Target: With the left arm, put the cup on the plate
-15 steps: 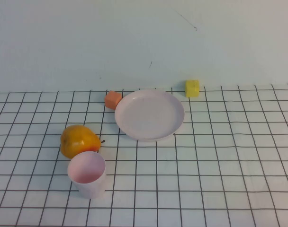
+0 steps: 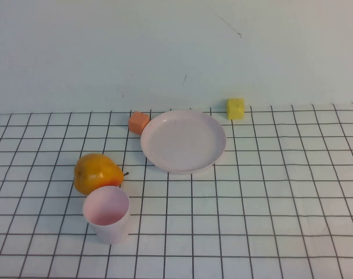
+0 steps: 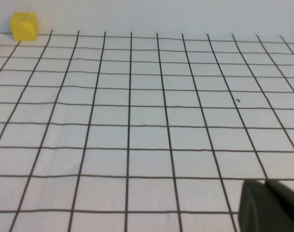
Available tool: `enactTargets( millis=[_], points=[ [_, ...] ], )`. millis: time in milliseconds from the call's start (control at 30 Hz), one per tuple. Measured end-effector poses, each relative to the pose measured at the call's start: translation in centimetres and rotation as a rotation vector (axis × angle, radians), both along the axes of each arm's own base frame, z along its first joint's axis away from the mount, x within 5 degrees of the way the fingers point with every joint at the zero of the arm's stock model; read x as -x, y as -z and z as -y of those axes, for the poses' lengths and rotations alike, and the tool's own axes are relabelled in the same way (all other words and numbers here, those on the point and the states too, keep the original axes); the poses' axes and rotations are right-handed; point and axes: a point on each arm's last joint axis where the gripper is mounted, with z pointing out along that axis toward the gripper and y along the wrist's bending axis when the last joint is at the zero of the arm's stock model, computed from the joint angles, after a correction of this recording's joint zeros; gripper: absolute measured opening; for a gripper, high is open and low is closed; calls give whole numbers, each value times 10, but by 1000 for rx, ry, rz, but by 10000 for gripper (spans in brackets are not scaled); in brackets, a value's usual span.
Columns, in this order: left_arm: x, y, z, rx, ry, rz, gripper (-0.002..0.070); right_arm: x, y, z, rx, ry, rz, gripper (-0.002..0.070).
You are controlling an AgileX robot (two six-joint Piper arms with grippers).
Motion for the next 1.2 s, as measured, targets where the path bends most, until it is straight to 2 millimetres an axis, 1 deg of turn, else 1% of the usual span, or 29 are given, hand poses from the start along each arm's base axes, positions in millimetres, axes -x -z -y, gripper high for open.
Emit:
enactTargets(
  millis=[133,267,367,500,633,733,933,1067,1200],
  points=[
    [0,0,0,-3,0,2,-2,0,0,0,0,0,0,-2],
    [-2,-5,-1,-46,0,67,-3,0,0,0,0,0,0,-2],
    [-4,-16,-2,-135,7,197,-2,0,0,0,0,0,0,-2],
    [-4,-36,2,-247,44,427,-2,0,0,0,0,0,0,-2],
    [2,-58,10,-286,98,688,-2,0,0,0,0,0,0,-2],
    [10,-71,15,-283,134,859,-2,0,0,0,0,0,0,-2],
    [26,-88,21,-240,198,1122,-2,0,0,0,0,0,0,-2],
    [35,-95,24,-193,240,1239,-2,0,0,0,0,0,0,-2],
    [38,-96,26,-124,285,1268,-2,0,0,0,0,0,0,-2]
  ],
)
